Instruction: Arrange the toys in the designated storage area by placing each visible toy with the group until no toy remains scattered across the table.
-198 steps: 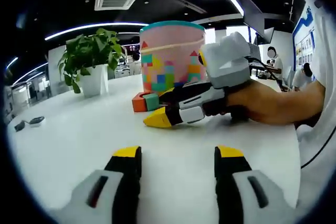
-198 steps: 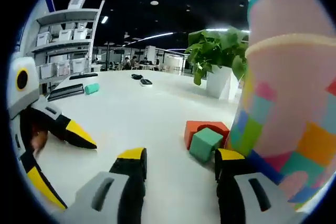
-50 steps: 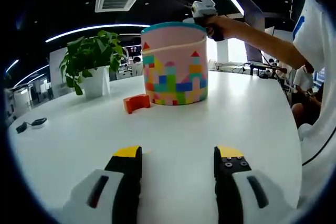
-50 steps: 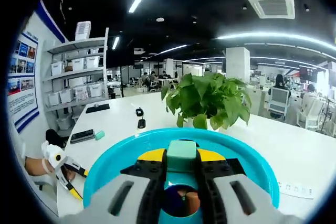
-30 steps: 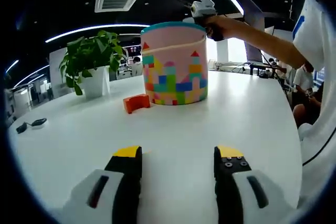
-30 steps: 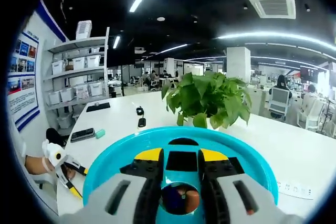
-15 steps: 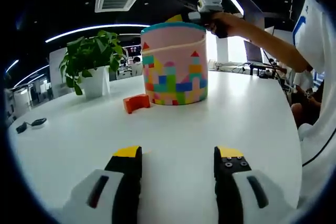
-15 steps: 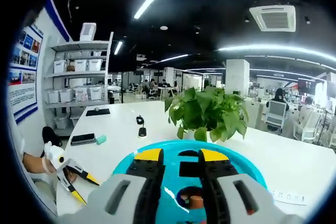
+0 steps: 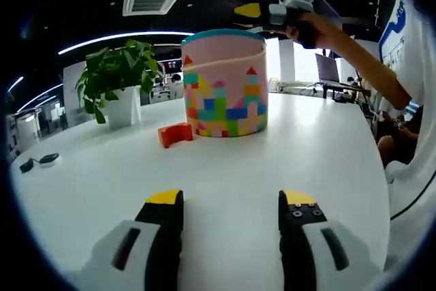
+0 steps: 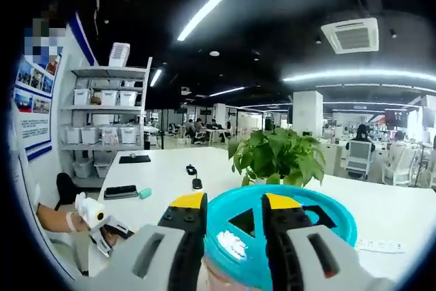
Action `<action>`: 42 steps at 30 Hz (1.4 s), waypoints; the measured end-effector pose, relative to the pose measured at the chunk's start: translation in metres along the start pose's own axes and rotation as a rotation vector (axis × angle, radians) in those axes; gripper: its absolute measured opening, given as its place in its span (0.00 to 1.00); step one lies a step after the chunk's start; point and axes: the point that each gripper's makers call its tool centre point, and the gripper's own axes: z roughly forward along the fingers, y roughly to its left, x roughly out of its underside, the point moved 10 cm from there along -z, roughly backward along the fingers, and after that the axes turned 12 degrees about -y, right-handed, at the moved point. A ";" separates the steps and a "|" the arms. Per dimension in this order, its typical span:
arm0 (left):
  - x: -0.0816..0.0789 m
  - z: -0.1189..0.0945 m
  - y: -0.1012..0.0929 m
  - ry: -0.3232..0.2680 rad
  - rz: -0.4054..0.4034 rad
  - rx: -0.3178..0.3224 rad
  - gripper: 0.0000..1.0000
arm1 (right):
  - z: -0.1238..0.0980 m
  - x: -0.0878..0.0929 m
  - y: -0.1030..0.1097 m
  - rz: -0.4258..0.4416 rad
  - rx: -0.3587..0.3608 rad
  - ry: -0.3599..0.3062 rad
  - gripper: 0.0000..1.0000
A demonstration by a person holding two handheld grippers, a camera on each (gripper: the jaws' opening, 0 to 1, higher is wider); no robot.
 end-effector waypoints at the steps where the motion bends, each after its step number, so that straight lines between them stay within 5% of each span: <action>1: 0.000 0.000 0.000 0.002 0.001 0.001 0.58 | -0.002 0.004 0.002 0.010 0.003 0.001 0.33; 7: -0.004 0.000 0.000 -0.009 -0.027 0.004 0.60 | -0.013 0.021 0.013 0.026 0.014 0.014 0.36; 10: -0.008 -0.003 -0.001 -0.014 -0.005 0.003 0.60 | -0.020 0.025 0.021 0.027 0.013 -0.032 0.36; 18: -0.019 -0.020 0.021 -0.039 0.000 -0.017 0.61 | -0.032 0.021 0.037 0.040 0.039 -0.062 0.37; 31: -0.004 -0.046 0.056 -0.016 -0.001 -0.067 0.61 | -0.033 0.024 0.060 0.084 0.058 -0.073 0.41; 37: -0.001 -0.046 0.059 -0.052 -0.031 -0.070 0.61 | -0.029 0.032 0.077 0.117 0.035 -0.095 0.41; 42: 0.004 -0.045 0.058 -0.024 -0.017 -0.062 0.61 | -0.024 0.046 0.094 0.124 0.032 -0.096 0.41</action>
